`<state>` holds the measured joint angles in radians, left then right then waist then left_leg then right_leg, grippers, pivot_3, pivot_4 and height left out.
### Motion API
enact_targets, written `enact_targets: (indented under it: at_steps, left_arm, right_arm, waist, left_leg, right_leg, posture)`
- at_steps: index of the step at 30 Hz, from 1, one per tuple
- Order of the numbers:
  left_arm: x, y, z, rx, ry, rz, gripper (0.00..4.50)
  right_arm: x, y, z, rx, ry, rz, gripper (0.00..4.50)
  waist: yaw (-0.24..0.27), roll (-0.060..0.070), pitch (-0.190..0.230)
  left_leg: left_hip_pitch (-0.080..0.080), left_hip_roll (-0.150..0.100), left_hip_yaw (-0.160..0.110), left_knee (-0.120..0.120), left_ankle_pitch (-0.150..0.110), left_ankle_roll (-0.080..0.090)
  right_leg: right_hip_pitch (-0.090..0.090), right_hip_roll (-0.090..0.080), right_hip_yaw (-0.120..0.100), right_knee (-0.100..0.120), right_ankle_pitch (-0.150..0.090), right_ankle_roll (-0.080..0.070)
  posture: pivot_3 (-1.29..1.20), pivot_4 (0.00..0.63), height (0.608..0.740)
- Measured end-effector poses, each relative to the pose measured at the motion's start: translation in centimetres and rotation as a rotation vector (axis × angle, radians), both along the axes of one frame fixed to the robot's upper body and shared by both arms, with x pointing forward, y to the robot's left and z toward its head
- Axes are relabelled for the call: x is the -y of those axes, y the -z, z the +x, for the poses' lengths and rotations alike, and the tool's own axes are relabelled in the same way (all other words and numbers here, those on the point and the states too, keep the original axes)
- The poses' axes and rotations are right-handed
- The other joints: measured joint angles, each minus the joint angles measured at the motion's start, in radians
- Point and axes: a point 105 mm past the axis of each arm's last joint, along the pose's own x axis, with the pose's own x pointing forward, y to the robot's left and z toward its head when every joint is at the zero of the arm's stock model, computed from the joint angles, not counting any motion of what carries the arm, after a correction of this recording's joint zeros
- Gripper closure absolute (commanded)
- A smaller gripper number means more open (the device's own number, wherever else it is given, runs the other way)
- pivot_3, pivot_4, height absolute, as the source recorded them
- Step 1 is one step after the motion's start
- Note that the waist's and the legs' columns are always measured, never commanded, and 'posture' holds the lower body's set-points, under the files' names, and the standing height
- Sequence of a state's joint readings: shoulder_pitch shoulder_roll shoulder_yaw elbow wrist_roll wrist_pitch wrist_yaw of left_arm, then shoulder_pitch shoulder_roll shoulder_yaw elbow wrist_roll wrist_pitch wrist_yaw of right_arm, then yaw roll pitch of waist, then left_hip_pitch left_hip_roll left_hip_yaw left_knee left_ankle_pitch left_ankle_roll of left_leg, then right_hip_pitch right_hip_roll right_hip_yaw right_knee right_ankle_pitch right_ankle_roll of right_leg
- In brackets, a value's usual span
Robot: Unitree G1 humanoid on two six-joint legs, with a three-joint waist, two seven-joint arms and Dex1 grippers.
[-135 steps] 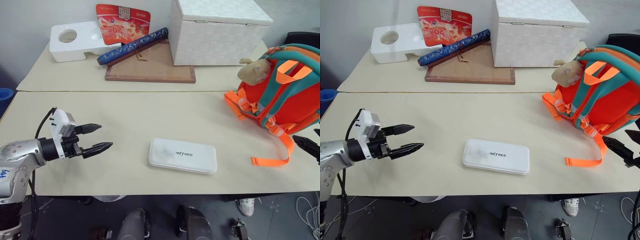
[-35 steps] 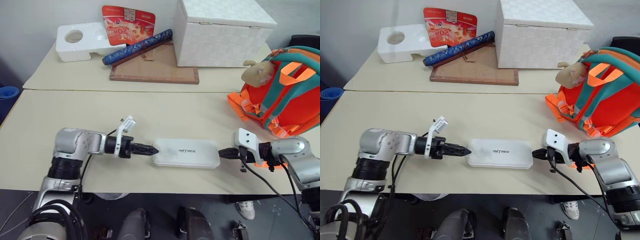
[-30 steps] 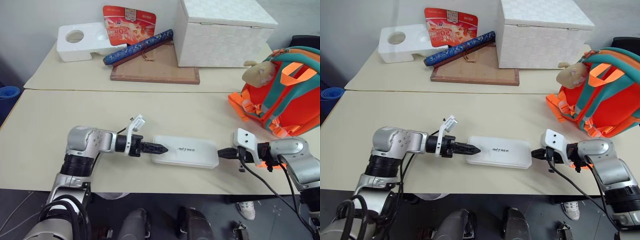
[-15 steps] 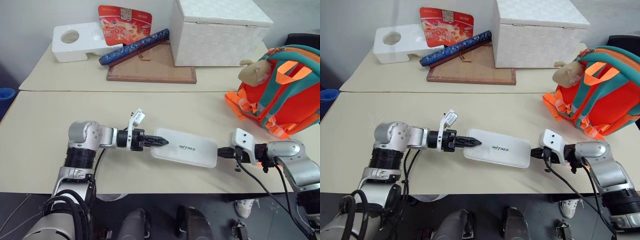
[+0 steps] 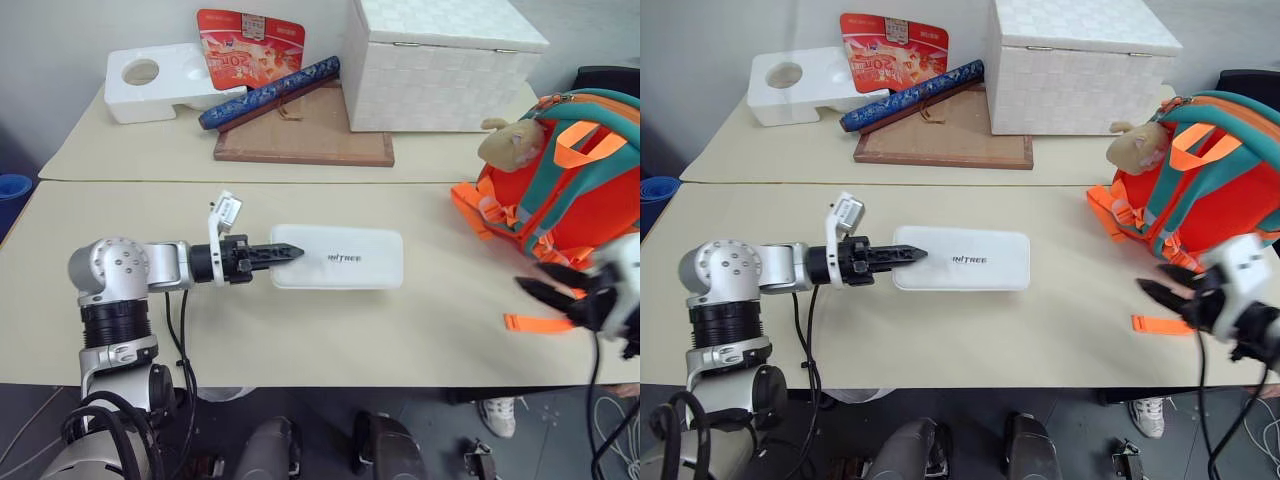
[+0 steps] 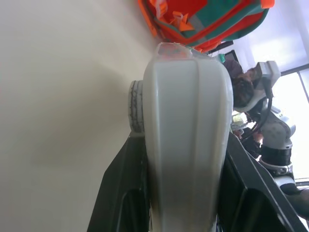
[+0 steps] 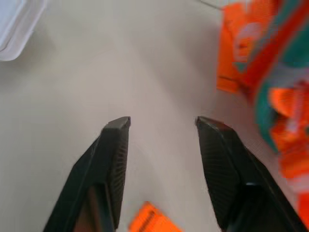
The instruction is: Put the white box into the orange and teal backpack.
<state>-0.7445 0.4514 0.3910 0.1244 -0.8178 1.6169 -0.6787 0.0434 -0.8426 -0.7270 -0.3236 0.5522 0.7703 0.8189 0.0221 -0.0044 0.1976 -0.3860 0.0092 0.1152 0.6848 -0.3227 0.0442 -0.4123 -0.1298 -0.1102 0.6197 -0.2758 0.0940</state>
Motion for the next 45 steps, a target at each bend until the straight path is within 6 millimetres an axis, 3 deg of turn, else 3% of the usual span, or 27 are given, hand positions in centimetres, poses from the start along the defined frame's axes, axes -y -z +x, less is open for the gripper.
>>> enact_targets:
  at_steps: [4, 5, 11, 16, 19, 24, 30, 33, 38, 45]
  left_arm:
    - [-0.9, -2.6, -0.8, 0.104, 0.003, -0.066, 3.24]
    - [-0.8, -3.4, -1.2, 0.143, 0.021, -0.077, 3.24]
    - [-0.9, -7.0, -3.4, 0.3, 0.119, -0.143, 3.24]
    - [-1.0, -8.6, -4.8, 0.4, 0.161, -0.161, 3.24]
    - [-1.2, -8.9, -4.5, 0.44, 0.117, -0.15, 3.24]
    - [-2.0, -9.3, -3.5, 0.484, 0.015, -0.137, 3.24]
    - [-4.3, -10.8, -2.5, 0.525, -0.103, -0.151, 3.24]
    - [-4.2, -10.8, -2.3, 0.533, -0.104, -0.141, 3.24]
    - [-4.1, -10.9, -1.3, 0.537, -0.13, -0.151, 3.24]
    - [-4.8, -12.8, 0.9, 0.633, -0.211, -0.133, 3.24]
  right_arm:
    - [1.2, -2.3, 0.9, 0.077, 0.082, 0.122, 0.11]
    - [1.3, -2.5, 1.5, 0.093, 0.095, 0.16, 0.0]
    - [0.8, -1.8, 7.0, 0.078, 0.155, 0.381, 0.0]
    - [-1.9, -2.7, 10.3, 0.069, 0.065, 0.448, 0.0]
    - [-2.2, -2.7, 12.0, 0.089, 0.067, 0.46, 0.59]
    - [-3.0, -2.6, 12.7, 0.108, 0.01, 0.471, 2.29]
    - [-4.0, -2.2, 12.0, 0.074, -0.103, 0.473, 4.39]
    - [-5.1, -2.3, 11.6, 0.05, -0.18, 0.475, 4.45]
    - [-8.4, -2.9, 8.1, -0.021, -0.45, 0.404, 4.45]
    - [-13.6, -4.7, -1.0, -0.157, -0.933, 0.273, 4.45]
  waist:
    - [-0.008, -0.001, 0.0]
    - [-0.01, -0.001, 0.0]
    - [-0.024, -0.001, 0.001]
    - [-0.027, -0.001, 0.001]
    - [-0.024, -0.001, 0.001]
    - [-0.026, -0.001, 0.001]
    - [-0.029, -0.001, 0.001]
    - [-0.028, -0.001, 0.001]
    - [-0.025, -0.001, 0.001]
    - [-0.024, -0.001, 0.002]
  left_leg:
    - [0.0, 0.001, 0.0, 0.0, 0.0, 0.0]
    - [0.0, 0.001, 0.001, 0.0, 0.0, -0.001]
    - [0.0, 0.0, 0.002, -0.001, 0.0, -0.001]
    - [0.0, 0.001, 0.003, -0.002, 0.0, -0.001]
    - [0.0, 0.001, 0.004, -0.002, 0.0, -0.001]
    - [-0.001, 0.001, 0.004, -0.002, 0.0, -0.001]
    - [0.0, 0.004, 0.005, -0.002, -0.001, -0.003]
    - [-0.001, 0.005, 0.005, -0.002, -0.001, -0.003]
    - [-0.001, 0.005, 0.005, -0.002, -0.001, -0.004]
    - [-0.001, 0.006, 0.006, -0.002, -0.002, -0.005]
  right_leg:
    - [-0.001, 0.0, 0.001, 0.0, 0.0, 0.0]
    - [-0.001, 0.0, 0.001, 0.0, 0.0, 0.0]
    - [-0.002, 0.001, 0.002, 0.001, 0.0, -0.001]
    - [-0.003, 0.004, 0.003, 0.0, 0.0, -0.001]
    - [-0.002, 0.007, 0.003, 0.0, 0.0, -0.001]
    - [-0.003, 0.01, 0.004, 0.0, 0.0, -0.001]
    - [-0.004, 0.013, 0.006, 0.0, 0.0, -0.001]
    - [-0.004, 0.013, 0.006, 0.0, 0.0, -0.001]
    - [-0.004, 0.014, 0.006, 0.0, -0.001, -0.001]
    - [-0.005, 0.015, 0.005, 0.0, -0.001, -0.001]
  posture:
    - [0.0, 0.15, 0.74]
    - [0.0, 0.15, 0.74]
    - [0.0, 0.15, 0.74]
    - [0.0, 0.15, 0.74]
    - [0.0, 0.15, 0.74]
    - [0.0, 0.15, 0.74]
    - [0.0, 0.15, 0.74]
    - [0.0, 0.15, 0.74]
    - [0.0, 0.15, 0.74]
    - [0.0, 0.15, 0.74]
